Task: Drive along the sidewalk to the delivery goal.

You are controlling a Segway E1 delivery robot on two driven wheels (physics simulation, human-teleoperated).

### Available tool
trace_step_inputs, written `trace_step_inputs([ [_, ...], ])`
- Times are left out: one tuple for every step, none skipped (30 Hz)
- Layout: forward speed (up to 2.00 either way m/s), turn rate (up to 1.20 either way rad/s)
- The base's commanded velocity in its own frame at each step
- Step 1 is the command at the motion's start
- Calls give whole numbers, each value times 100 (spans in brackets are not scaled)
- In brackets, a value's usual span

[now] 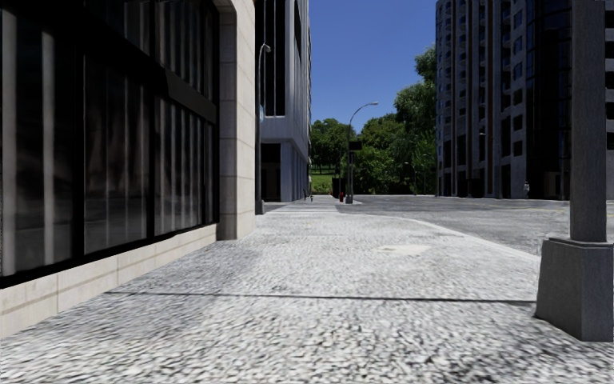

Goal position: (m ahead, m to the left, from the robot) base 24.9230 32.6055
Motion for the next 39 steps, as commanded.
trace_step_inputs([
  [200, 0],
  [200, 0],
  [200, 0],
  [200, 0],
  [200, 0],
  [200, 0],
  [200, 0],
  [200, 0],
  [200, 0],
  [200, 0],
  [200, 0],
  [200, 0],
  [200, 0],
  [200, 0],
  [200, 0],
  [200, 0],
  [200, 0],
  [200, 0],
  [200, 0],
  [200, 0],
  [200, 0],
  [200, 0],
  [200, 0],
  [200, 0],
  [200, 0],
  [200, 0],
  [200, 0],
  [200, 0],
  [200, 0],
  [200, 0],
  [200, 12],
  [200, 23],
  [200, 27],
  [200, 27],
  [200, 28],
  [200, 28],
  [200, 27],
  [200, 27],
  [200, 18],
])
